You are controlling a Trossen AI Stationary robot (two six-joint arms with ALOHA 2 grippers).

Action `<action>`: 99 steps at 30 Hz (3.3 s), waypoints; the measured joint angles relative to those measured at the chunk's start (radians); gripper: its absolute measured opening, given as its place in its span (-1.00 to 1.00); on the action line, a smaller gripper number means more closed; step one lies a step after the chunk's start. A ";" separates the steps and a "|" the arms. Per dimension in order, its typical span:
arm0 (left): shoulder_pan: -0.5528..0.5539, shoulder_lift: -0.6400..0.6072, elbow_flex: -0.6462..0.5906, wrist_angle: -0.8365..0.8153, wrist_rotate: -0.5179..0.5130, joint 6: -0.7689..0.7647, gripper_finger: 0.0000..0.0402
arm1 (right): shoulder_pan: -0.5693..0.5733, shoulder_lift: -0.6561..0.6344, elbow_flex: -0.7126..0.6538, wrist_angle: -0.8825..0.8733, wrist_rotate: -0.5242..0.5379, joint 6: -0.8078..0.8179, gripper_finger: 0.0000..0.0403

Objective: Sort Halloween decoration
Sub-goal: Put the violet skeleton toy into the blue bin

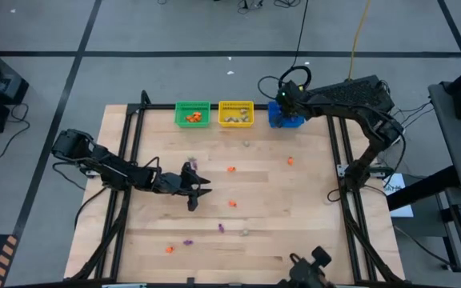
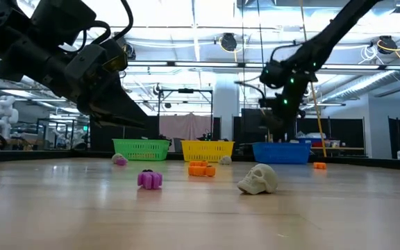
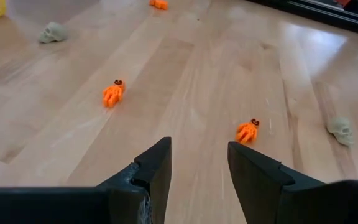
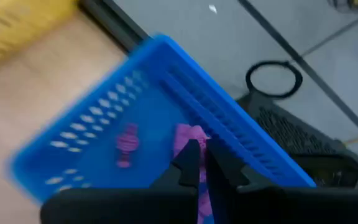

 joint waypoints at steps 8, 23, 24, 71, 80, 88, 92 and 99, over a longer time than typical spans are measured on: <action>0.000 0.000 0.000 -0.003 0.005 -0.001 -0.19 | -0.052 0.063 0.000 0.006 -0.071 0.025 -0.89; 0.000 0.000 0.000 -0.007 0.077 -0.011 -0.19 | 0.040 -0.194 -0.007 -0.039 -0.065 0.051 -0.39; 0.000 0.000 0.000 -0.007 0.080 -0.022 -0.19 | 0.058 -0.214 -0.017 -0.037 -0.065 0.050 -0.44; -0.058 0.000 0.194 -0.374 0.254 0.126 -1.00 | 0.640 -0.407 -0.428 0.523 0.036 0.088 -1.00; -0.186 0.000 0.402 -0.820 0.175 0.158 -0.94 | 0.640 -0.406 -0.428 0.523 0.036 0.092 -1.00; -0.321 0.000 0.426 -0.876 0.210 0.052 -0.47 | 0.640 -0.398 -0.428 0.521 0.036 0.096 -1.00; -0.383 0.011 0.426 -0.877 0.233 -0.071 -0.24 | 0.640 -0.378 -0.429 0.516 0.036 0.096 -1.00; -0.500 0.073 0.425 -0.879 0.090 -0.152 -0.13 | 0.640 -0.343 -0.429 0.511 0.036 0.096 -1.00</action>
